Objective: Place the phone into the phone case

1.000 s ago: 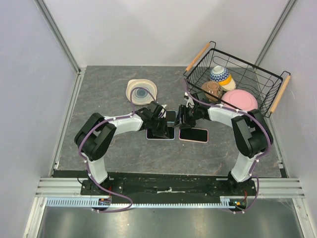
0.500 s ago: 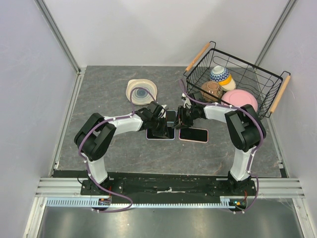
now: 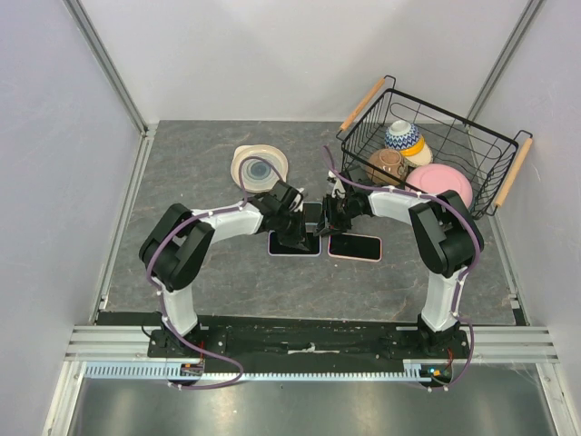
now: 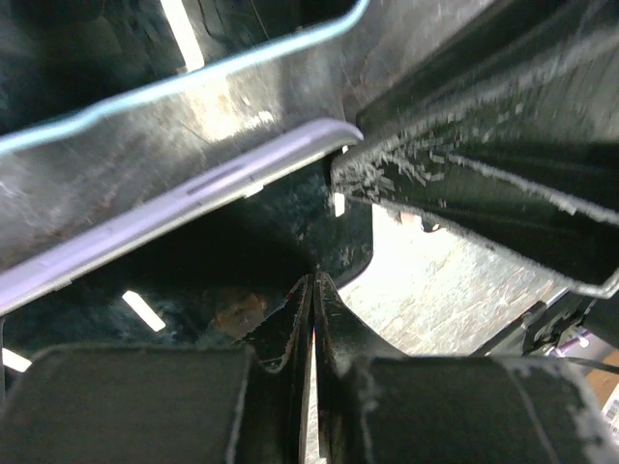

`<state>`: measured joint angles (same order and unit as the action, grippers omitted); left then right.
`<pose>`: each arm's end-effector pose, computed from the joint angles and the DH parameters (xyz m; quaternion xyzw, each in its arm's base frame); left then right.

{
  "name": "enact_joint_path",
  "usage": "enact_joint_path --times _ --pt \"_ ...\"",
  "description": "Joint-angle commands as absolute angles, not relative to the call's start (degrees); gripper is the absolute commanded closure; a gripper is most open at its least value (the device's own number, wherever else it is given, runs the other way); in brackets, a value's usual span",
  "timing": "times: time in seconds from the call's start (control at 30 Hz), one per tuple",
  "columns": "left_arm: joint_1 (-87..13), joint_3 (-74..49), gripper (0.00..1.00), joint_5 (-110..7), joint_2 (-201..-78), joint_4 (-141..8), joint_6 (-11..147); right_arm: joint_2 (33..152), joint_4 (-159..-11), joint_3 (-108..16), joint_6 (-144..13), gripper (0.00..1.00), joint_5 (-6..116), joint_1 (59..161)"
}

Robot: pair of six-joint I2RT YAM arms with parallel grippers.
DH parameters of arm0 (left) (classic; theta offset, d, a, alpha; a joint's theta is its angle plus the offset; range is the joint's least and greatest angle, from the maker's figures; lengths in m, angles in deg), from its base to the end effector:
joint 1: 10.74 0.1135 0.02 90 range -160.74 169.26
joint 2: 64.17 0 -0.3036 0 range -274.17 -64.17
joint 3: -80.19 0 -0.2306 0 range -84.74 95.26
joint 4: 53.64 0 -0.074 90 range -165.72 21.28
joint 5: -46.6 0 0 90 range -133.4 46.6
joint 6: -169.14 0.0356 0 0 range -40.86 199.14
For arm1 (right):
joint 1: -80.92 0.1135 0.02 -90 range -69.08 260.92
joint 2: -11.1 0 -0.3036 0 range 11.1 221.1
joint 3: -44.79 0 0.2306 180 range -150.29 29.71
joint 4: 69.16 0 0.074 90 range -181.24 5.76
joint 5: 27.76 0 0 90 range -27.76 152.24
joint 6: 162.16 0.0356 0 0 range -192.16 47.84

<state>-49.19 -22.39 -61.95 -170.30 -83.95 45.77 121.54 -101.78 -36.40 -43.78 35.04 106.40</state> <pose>0.2765 -0.2340 0.2020 0.0852 0.9482 -0.2804 0.1224 0.3334 0.1769 0.1921 -0.0333 0.9440 0.3103 0.1073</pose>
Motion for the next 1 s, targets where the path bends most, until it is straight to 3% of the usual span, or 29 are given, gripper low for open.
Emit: enact_joint_path --times 0.0,0.37,0.57,0.7,0.97 --pt "-46.2 -20.9 0.91 -52.0 -176.2 -90.2 46.4 123.9 -105.6 -36.3 -46.9 0.66 43.2 107.0" --pt "-45.8 -15.5 0.91 -50.5 -182.2 -94.2 47.6 124.5 -108.6 -37.0 -48.8 0.68 46.9 107.5" --pt "-45.9 -16.5 0.92 -49.9 -182.2 -94.3 48.0 124.5 -111.0 -38.6 -50.4 0.73 51.3 109.0" --pt "-45.9 -16.4 0.92 -50.0 -182.1 -94.4 48.1 124.3 -111.9 -39.5 -51.1 0.82 53.4 110.5" --pt "-46.0 -16.1 0.92 -51.7 -180.0 -92.7 49.4 122.9 -114.4 -42.3 -52.6 0.84 59.1 113.4"
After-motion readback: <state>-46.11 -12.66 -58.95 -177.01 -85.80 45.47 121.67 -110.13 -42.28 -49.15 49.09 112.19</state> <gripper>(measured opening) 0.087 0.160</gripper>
